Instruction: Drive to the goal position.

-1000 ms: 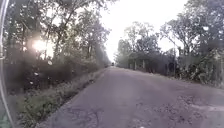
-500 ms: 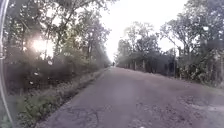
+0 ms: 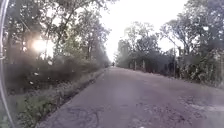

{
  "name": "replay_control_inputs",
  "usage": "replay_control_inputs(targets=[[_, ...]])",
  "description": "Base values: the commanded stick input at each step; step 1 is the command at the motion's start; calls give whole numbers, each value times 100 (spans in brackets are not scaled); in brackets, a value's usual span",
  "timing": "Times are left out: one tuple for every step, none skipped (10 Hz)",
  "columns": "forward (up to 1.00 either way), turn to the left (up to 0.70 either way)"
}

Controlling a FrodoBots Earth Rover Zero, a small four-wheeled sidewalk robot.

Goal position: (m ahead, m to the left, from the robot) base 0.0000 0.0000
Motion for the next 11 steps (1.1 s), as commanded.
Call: replay_control_inputs(targets=[[10, 1], [10, 1], [10, 1], [10, 1], [10, 1], [10, 1], [10, 1], [10, 1], [10, 1], [10, 1], [10, 1]])
